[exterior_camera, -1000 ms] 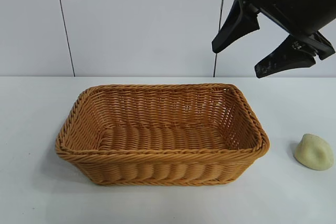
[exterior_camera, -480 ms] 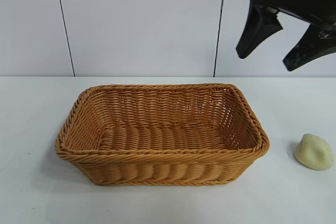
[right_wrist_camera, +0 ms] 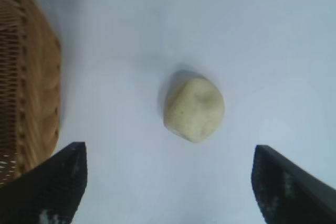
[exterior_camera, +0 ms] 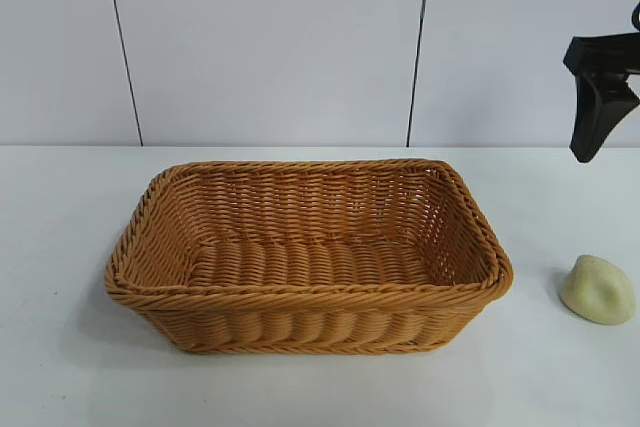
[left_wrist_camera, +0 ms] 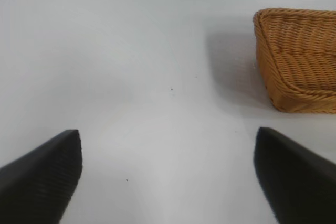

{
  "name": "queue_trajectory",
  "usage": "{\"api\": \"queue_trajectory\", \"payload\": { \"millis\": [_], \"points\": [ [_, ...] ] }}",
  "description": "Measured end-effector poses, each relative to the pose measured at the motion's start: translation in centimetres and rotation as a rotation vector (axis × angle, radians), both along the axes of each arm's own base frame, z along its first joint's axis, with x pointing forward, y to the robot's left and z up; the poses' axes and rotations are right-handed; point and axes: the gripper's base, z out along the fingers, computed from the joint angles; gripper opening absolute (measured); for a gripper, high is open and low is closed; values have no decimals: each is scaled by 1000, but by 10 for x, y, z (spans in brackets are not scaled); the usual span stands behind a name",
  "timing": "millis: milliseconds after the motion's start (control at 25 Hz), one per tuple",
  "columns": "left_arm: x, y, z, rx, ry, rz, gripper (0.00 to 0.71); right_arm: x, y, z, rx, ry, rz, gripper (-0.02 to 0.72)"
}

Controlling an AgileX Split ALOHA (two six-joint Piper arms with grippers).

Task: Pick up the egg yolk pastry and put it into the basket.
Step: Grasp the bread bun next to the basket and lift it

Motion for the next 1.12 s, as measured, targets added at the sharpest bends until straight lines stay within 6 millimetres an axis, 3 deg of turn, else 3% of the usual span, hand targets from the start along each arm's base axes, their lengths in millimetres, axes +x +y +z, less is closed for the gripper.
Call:
{"api": "queue_trajectory", "payload": {
  "millis": [240, 440, 560, 720, 800, 960, 1120],
  "points": [
    [0, 0, 0, 0, -1, 0, 643, 10, -1, -49, -11, 93, 2, 613],
    [0, 0, 0, 1, -1, -1, 643, 12, -2, -77, -14, 146, -12, 612],
    [0, 0, 0, 1, -1, -1, 643, 12, -2, -84, -15, 163, -12, 519],
    [0, 0, 0, 1, -1, -1, 643, 12, -1, -83, -8, 168, -18, 238],
    [0, 0, 0, 1, -1, -1, 643, 12, -1, -81, -7, 170, -18, 171],
    [0, 0, 0, 1, -1, -1, 643, 11, -1, -67, -12, 144, -12, 137],
    [0, 0, 0, 1, -2, -1, 643, 9, -2, -29, -19, 47, -7, 132]
  ]
}}
